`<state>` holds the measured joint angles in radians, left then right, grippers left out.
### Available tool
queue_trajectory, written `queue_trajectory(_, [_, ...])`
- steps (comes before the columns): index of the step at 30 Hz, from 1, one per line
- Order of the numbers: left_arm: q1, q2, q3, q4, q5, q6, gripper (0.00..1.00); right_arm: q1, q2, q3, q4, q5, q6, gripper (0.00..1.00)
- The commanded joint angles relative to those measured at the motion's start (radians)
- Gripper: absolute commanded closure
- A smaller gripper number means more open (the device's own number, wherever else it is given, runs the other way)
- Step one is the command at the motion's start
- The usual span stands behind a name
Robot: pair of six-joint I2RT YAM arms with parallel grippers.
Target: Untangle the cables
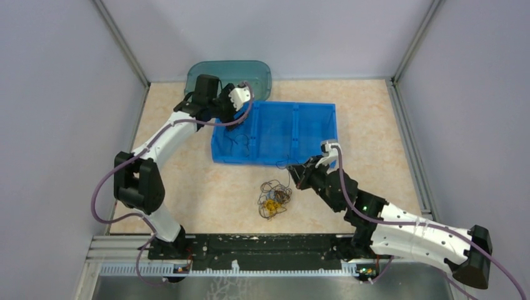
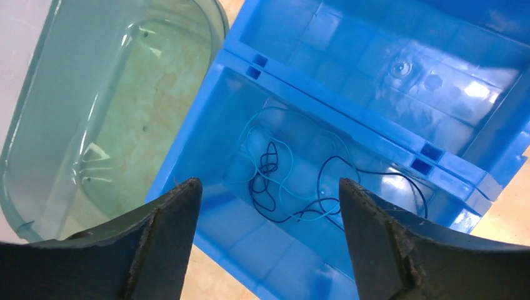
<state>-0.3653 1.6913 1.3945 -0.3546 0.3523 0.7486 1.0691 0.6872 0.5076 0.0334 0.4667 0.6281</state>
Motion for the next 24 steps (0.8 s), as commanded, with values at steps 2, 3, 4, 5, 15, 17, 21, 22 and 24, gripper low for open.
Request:
queue_trajectory(2, [-0.003,-0.012,0.158,-0.189,0.095,0.019,0.05,-0.006,0.02,0.071,0.029,-0.015,-0.016,1.0])
queue_trajectory(3, [-0.001,-0.026,0.181,-0.231,0.141,0.024,0.02,-0.005,0.025,0.077,0.033,-0.021,-0.016,1.0])
queue_trajectory(4, [0.001,-0.046,0.196,-0.292,0.202,0.038,0.0,-0.006,0.03,0.083,0.041,-0.028,-0.016,1.0])
queue_trajectory(5, [0.002,-0.073,0.199,-0.319,0.265,0.06,0.0,-0.006,0.035,0.091,0.047,-0.034,-0.016,1.0])
queue_trajectory(15, [-0.091,-0.445,-0.136,-0.334,0.632,-0.093,0.0,-0.011,0.172,0.274,0.176,-0.186,-0.023,1.0])
queue_trajectory(17, [-0.121,-0.514,-0.247,-0.218,0.623,-0.198,0.0,-0.011,0.209,0.315,0.205,-0.22,-0.019,1.0])
queue_trajectory(21, [-0.173,-0.643,-0.464,0.09,0.57,-0.44,0.01,-0.01,0.268,0.387,0.254,-0.269,-0.01,1.0])
queue_trajectory(22, [-0.187,-0.65,-0.489,0.132,0.563,-0.471,0.01,-0.011,0.277,0.398,0.265,-0.276,-0.008,1.0])
queue_trajectory(24, [-0.214,-0.647,-0.516,0.175,0.542,-0.523,0.04,-0.011,0.292,0.418,0.282,-0.282,-0.008,1.0])
